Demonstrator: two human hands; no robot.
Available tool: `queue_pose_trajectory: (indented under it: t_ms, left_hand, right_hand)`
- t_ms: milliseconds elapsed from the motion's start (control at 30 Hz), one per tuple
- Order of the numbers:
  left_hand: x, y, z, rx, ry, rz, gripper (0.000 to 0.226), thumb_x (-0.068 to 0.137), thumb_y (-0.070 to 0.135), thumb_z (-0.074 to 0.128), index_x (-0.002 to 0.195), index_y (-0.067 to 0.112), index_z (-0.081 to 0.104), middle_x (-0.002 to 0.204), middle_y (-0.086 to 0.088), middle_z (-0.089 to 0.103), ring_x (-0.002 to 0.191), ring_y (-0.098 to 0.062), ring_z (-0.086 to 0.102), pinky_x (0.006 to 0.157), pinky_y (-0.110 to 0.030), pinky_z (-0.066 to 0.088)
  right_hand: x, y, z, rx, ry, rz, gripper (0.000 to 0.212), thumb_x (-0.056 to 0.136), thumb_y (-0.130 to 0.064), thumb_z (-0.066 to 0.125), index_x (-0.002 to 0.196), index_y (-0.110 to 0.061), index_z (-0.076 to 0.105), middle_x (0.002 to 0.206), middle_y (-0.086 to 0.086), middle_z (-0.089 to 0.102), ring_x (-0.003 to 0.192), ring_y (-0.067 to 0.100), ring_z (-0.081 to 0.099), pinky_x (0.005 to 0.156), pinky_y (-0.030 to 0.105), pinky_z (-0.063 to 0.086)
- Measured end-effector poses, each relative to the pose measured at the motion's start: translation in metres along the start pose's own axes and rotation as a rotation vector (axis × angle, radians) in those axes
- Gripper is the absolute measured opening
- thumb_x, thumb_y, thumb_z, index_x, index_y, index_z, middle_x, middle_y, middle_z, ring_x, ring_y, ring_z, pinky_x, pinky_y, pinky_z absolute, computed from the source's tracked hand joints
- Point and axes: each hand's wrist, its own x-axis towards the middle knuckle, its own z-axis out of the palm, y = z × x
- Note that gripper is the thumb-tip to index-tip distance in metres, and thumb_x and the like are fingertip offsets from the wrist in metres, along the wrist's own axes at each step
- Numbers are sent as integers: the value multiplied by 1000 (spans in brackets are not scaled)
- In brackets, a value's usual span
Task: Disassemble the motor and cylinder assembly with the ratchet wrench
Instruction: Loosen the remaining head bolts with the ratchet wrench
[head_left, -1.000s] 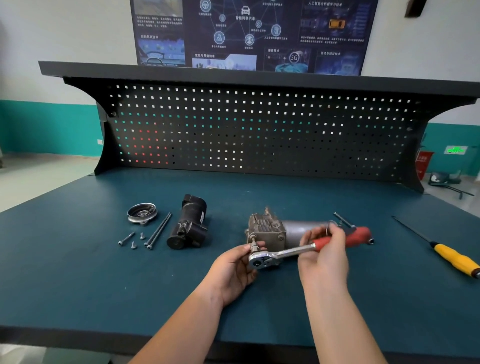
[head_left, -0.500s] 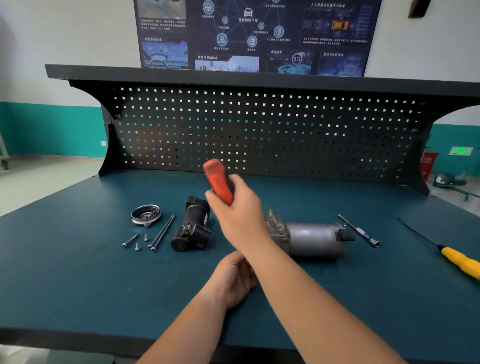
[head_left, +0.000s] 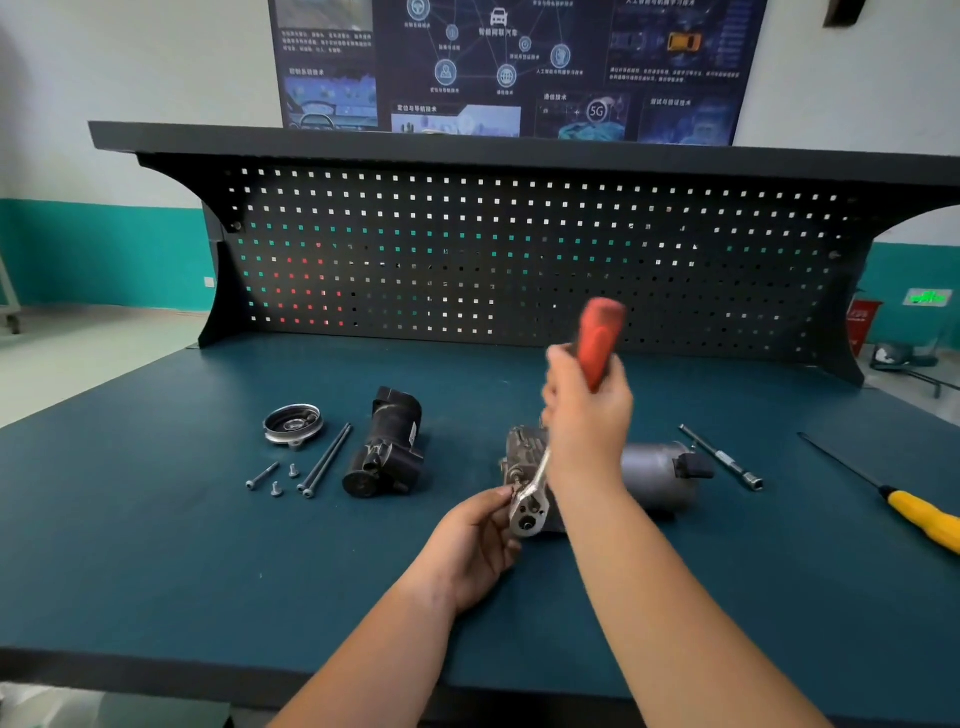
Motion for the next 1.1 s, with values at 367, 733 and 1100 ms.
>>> queue_pose_trajectory:
  t_ms: [367,733,1100]
  left_hand:
    - [-1,0,3,-10,9,28,25,72,17,57,93,9,68,83,-2,74,61,-6,64,40,-14,35]
    - [-3,1,3,-3,47,31,26,72,14,55,94,8,67,84,0,74,60,-5,59,38,-13,28]
    - [1,-1,-1,-16,-1,37,17,74,12,56,87,10,67,62,6,56,43,-2,42,38,-13,27]
  right_hand:
    - [-11,38,-79,628,641,480,22,91,-23,43,70,-22,35,55,-10,36,40,5,33,37,15,27]
    - [-24,20,-76,773,596,450,13,92,-20,46,79,-19,45,48,-9,49,37,5,45,42,13,39]
    - [-6,-10,0,-96,-52,76,18,84,-8,58,76,-21,48,53,-9,44,44,5,37,44,21,32]
